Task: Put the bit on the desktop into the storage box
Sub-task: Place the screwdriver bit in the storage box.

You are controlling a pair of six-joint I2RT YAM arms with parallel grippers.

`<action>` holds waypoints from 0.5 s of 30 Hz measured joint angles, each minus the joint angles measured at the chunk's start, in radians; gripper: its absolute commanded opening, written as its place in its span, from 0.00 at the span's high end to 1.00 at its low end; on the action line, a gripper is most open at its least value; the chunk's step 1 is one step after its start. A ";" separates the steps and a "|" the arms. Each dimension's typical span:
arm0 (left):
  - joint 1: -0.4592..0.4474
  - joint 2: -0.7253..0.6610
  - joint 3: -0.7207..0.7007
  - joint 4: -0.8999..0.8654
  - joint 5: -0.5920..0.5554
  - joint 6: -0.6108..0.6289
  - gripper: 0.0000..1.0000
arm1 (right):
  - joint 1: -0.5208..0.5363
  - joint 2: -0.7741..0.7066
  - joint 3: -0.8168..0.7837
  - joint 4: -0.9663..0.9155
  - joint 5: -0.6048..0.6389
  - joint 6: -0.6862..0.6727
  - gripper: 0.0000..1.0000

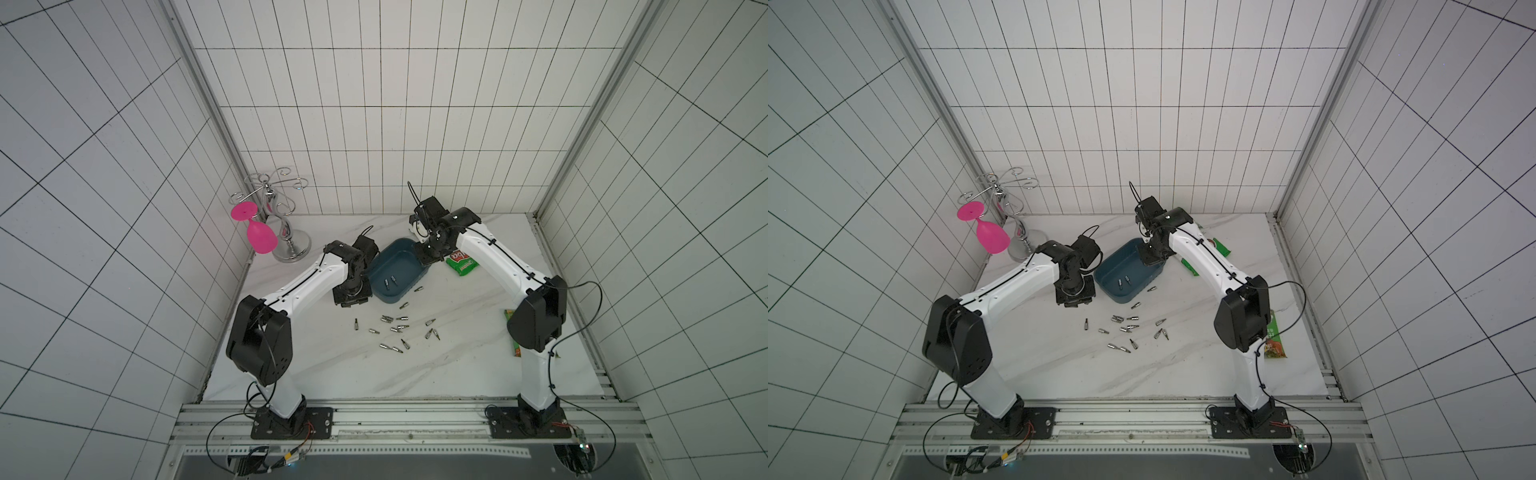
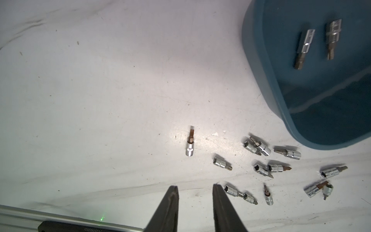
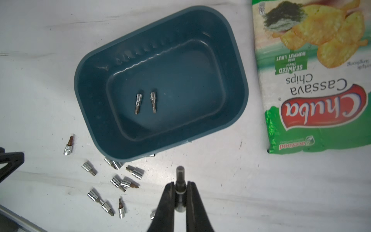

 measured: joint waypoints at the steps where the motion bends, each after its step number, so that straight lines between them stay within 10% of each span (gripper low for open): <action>1: 0.002 0.000 -0.007 0.004 -0.003 0.000 0.67 | -0.004 0.034 0.038 -0.006 -0.002 -0.012 1.00; 15: 0.025 0.047 -0.148 0.101 0.024 -0.029 0.62 | -0.025 0.364 0.294 -0.017 -0.065 -0.100 1.00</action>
